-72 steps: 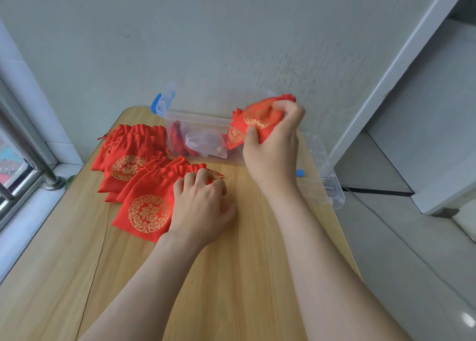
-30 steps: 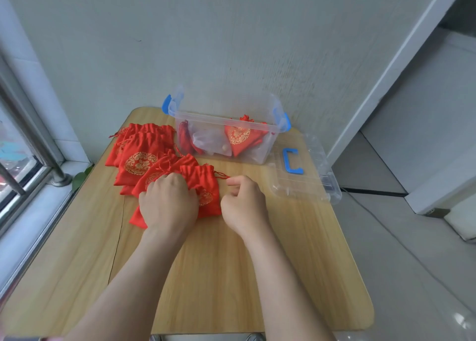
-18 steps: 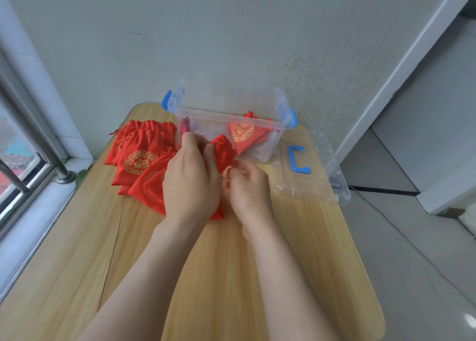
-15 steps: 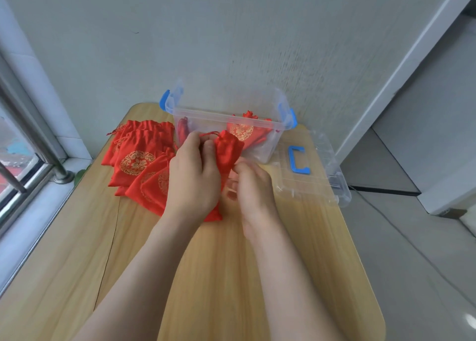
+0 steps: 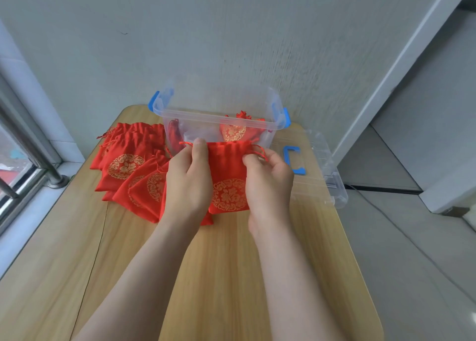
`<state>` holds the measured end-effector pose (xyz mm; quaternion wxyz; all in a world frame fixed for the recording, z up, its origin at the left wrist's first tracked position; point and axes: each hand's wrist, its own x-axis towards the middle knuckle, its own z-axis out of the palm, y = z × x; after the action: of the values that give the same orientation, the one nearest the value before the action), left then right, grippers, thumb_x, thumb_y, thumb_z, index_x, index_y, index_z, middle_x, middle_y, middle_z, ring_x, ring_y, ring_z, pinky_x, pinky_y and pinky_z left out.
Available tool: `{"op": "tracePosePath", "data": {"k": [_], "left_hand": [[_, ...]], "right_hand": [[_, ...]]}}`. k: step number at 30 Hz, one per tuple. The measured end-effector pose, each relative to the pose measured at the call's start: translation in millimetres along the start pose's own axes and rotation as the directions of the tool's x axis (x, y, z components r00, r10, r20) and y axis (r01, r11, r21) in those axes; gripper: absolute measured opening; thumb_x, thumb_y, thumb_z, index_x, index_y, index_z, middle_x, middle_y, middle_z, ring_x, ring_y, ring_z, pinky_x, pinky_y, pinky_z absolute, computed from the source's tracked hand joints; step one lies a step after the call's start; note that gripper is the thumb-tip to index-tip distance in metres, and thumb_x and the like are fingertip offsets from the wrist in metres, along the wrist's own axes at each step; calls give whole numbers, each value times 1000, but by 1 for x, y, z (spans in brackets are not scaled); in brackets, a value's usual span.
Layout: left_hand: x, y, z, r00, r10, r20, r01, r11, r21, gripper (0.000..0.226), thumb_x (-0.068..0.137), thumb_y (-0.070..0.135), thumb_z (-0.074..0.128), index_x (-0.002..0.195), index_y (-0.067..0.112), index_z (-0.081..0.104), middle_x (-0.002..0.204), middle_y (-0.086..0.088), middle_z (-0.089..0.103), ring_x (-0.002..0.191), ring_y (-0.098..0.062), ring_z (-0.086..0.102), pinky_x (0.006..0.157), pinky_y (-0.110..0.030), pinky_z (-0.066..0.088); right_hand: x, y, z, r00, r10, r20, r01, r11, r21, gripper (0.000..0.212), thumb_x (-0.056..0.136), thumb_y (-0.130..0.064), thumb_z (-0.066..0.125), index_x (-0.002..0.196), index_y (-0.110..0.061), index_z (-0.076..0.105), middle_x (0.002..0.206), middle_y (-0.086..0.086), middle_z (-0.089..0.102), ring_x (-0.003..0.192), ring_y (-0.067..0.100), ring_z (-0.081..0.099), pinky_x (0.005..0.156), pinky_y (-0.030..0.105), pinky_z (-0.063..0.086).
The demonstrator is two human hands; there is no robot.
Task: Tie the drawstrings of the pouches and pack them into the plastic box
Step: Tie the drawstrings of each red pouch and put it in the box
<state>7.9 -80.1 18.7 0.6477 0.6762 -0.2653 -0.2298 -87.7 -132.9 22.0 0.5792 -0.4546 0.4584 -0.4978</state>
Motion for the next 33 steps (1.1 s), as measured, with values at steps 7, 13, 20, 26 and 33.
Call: {"op": "tracePosePath", "data": {"k": [7,13,20,26,33], "left_hand": [[2,-5,-3,996,88,-4,-88,995,-44,62,106,47,57,71,-1,40,66,-8,39,62,-21,35,60,-39,30],[-3,-2,-5,997,68,-38,-74,978,-193,42,99,40,72,80,3,72,64,2,64,62,-14,61,73,-43,60],[-6,2,-10,992,-6,-125,-38,938,-345,23,92,29,83,90,7,77,67,-8,67,62,-17,62,54,-28,53],[-5,4,-8,995,7,-101,-51,895,-444,18,92,23,83,99,8,79,80,-8,76,76,-22,74,71,-30,63],[-5,7,-5,995,-7,-98,-41,874,-485,16,89,21,85,100,11,80,88,-14,80,88,-29,80,83,-35,64]], "right_hand": [[1,-5,-9,999,-12,-35,14,997,77,16,98,-6,66,103,-17,76,76,-3,70,69,9,58,58,18,48],[-1,-7,-14,997,-73,-14,74,996,57,12,100,-14,71,101,-22,79,94,-6,82,92,9,77,84,26,61],[-3,-4,-16,989,-145,-1,145,989,8,18,98,-16,76,90,-32,77,89,-15,81,91,-1,75,79,14,54],[2,0,-12,990,-138,8,138,990,-5,4,96,-24,80,98,-27,80,97,-10,82,98,5,76,86,23,56],[4,1,-8,962,-273,-6,272,960,-66,17,105,-36,67,102,-27,81,92,-12,81,92,2,75,90,31,59]]}}
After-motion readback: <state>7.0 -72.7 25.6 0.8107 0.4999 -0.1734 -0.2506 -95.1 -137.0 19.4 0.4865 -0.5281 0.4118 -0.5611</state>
